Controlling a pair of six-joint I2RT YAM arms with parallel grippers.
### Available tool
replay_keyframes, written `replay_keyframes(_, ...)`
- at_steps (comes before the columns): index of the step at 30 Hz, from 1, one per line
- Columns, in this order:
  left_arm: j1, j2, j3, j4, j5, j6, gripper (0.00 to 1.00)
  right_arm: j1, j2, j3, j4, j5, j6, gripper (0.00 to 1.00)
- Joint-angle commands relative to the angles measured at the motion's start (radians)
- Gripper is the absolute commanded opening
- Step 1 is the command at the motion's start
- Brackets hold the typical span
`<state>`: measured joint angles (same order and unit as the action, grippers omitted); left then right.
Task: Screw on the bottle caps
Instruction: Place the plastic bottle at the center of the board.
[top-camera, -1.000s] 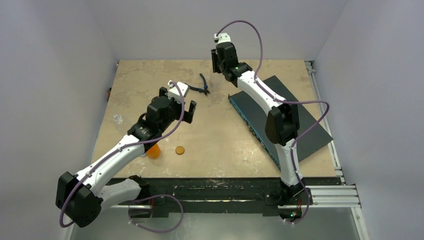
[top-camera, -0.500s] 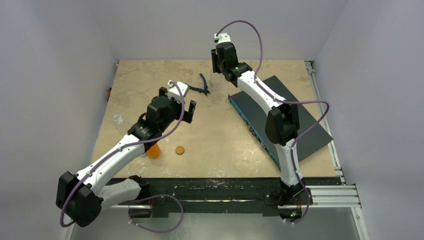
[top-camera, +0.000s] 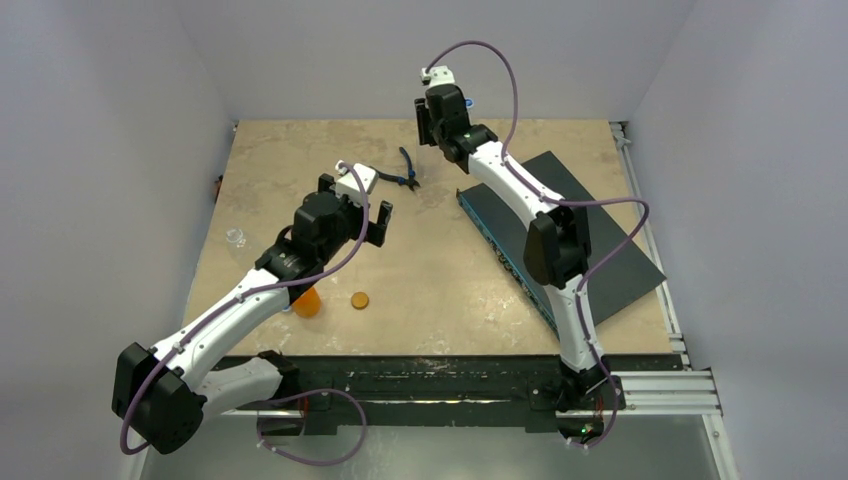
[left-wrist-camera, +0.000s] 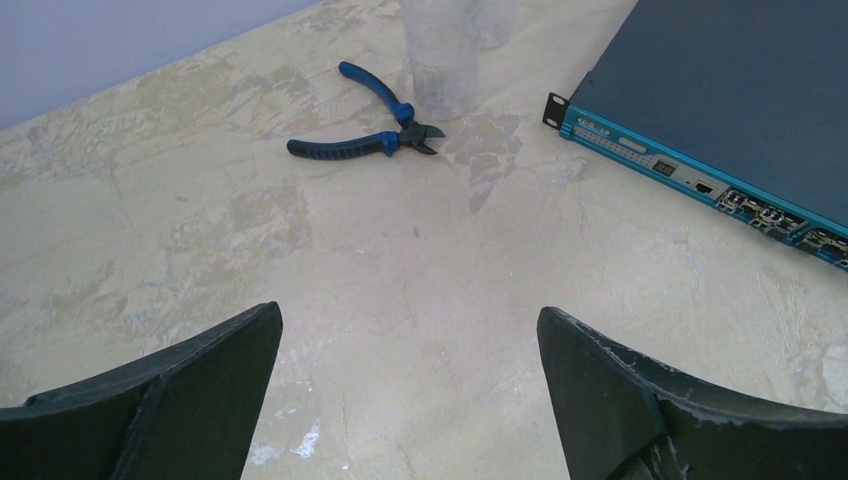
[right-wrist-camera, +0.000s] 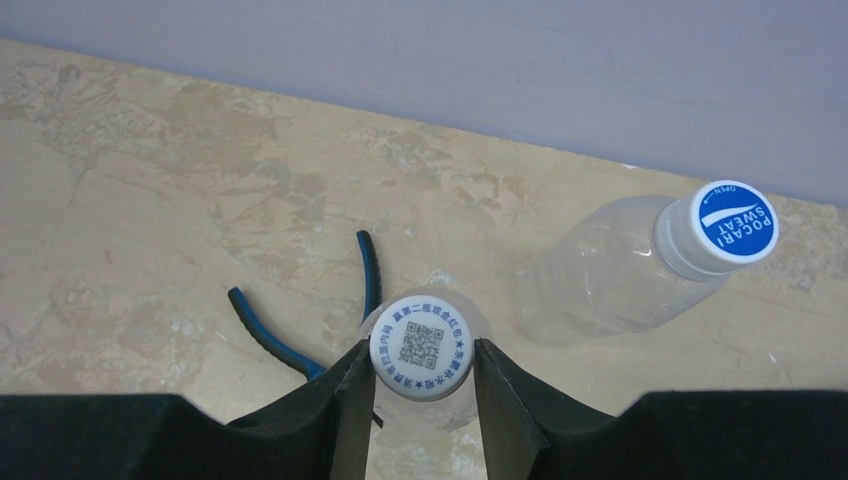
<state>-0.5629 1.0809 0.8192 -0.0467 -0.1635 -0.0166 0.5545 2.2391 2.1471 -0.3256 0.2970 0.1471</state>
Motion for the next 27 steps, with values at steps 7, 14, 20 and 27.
replay_keyframes(7,0.009,0.001,-0.007,0.031,0.009,-0.017,1.00,0.004,0.027,0.064,-0.021,-0.001,-0.020,0.44)
replay_keyframes(14,0.009,0.002,-0.007,0.031,0.013,-0.020,1.00,0.005,0.025,0.066,-0.022,-0.001,-0.022,0.51)
replay_keyframes(20,0.009,0.003,-0.009,0.031,0.015,-0.019,1.00,0.005,0.024,0.071,-0.023,-0.010,-0.021,0.52)
replay_keyframes(27,0.011,0.006,-0.009,0.031,0.018,-0.023,1.00,0.005,0.021,0.081,-0.025,-0.023,-0.018,0.54)
